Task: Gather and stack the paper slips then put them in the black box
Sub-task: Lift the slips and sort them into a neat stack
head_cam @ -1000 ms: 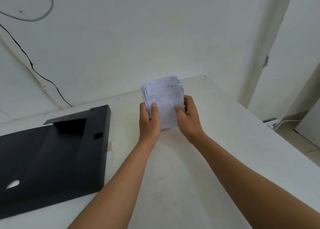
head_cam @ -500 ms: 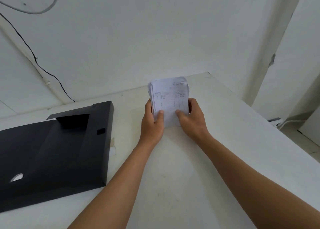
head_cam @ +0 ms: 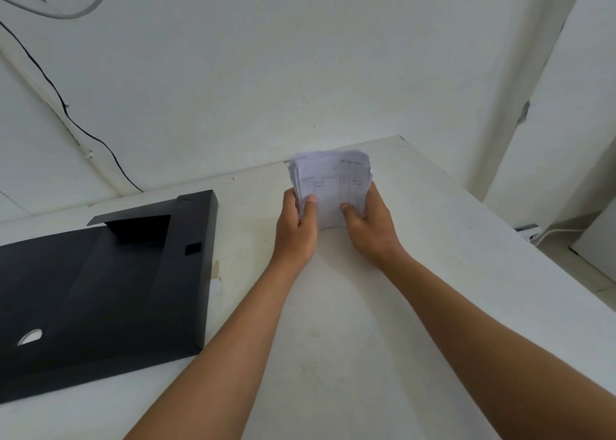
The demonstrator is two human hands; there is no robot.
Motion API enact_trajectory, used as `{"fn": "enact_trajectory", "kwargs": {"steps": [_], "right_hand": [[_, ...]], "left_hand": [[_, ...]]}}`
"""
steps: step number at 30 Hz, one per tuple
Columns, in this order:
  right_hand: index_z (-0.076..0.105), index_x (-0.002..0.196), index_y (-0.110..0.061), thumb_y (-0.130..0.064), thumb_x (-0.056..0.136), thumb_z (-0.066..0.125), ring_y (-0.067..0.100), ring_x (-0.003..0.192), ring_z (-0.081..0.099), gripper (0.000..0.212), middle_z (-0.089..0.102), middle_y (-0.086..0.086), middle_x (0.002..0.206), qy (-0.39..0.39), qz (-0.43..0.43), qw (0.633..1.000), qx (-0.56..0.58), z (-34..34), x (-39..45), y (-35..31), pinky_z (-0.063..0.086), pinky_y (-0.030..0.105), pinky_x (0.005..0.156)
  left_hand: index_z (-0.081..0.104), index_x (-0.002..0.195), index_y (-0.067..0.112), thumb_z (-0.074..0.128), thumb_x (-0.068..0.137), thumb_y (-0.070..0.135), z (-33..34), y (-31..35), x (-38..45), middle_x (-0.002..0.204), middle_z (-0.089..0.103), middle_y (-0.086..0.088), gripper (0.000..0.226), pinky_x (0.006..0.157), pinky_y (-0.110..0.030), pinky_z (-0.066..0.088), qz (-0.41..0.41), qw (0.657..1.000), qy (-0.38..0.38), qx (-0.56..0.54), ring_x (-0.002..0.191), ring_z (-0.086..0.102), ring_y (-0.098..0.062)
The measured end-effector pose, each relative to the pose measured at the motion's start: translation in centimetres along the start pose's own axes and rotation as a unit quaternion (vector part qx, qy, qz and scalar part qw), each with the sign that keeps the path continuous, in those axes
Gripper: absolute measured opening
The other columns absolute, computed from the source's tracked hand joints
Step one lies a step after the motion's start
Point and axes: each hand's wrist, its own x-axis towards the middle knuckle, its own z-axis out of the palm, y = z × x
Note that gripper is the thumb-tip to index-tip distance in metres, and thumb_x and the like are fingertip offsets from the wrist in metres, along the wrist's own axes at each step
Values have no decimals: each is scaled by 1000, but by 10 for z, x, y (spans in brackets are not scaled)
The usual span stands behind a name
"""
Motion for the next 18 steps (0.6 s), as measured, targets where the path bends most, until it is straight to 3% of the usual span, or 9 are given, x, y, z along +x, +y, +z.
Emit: {"fn": "enact_trajectory", "kwargs": {"steps": [3,5,7,9,11,13,15,18], "right_hand": [[57,116,-19,-11,97,56,1,82,61,21,64,-11,95,-3,-37,999,-31,-8,3,-3,54,29,74],[58,102,-21,-8,94,56,3,72,59,15,63,-11,84,-10,-76,996,-55,-15,7,-8,49,28,65],[64,106,-19,-9,91,56,11,76,61,19,67,-6,86,-16,-108,991,-73,-19,10,-11,50,34,67],[69,118,-22,-9,89,62,1,82,64,33,71,-11,94,0,-117,992,-48,-21,11,-16,51,24,70],[70,123,-25,-10,86,74,-5,85,65,40,72,-11,100,49,-87,994,38,-22,9,-19,48,12,71],[67,122,-27,-14,82,83,2,87,65,45,70,-5,105,100,-7,978,182,-21,6,-20,50,12,69],[66,120,-24,-14,83,83,10,87,66,42,70,0,106,114,71,952,276,-16,6,-20,51,14,67],[67,113,-22,-17,90,75,7,88,64,25,70,-8,106,98,58,969,219,-9,6,-16,51,18,68]], "left_hand": [[33,151,21,62,95,35,-10,14,11,145,47,0,64,106,-29,43,82,995,52,38,133,47,-15],[21,159,21,69,89,39,-22,32,23,161,30,-2,87,115,-31,32,172,976,89,102,148,30,-16],[31,156,23,71,86,44,-33,52,37,159,37,0,84,120,-41,26,245,946,63,201,150,27,-19],[55,137,25,71,85,43,-40,62,46,133,61,6,58,112,-48,37,261,934,6,243,130,49,-16],[61,112,22,70,89,36,-44,61,45,100,65,12,29,85,-36,51,208,961,-23,182,93,58,-12],[57,104,18,67,93,31,-41,48,37,89,61,13,20,69,-28,46,128,985,4,113,81,58,-11],[56,107,15,63,95,30,-35,27,23,94,63,7,21,75,-34,51,56,997,35,50,87,62,-14],[56,111,18,61,96,29,-24,0,2,106,66,1,20,89,-47,57,-34,999,35,-14,99,66,-18]]}}
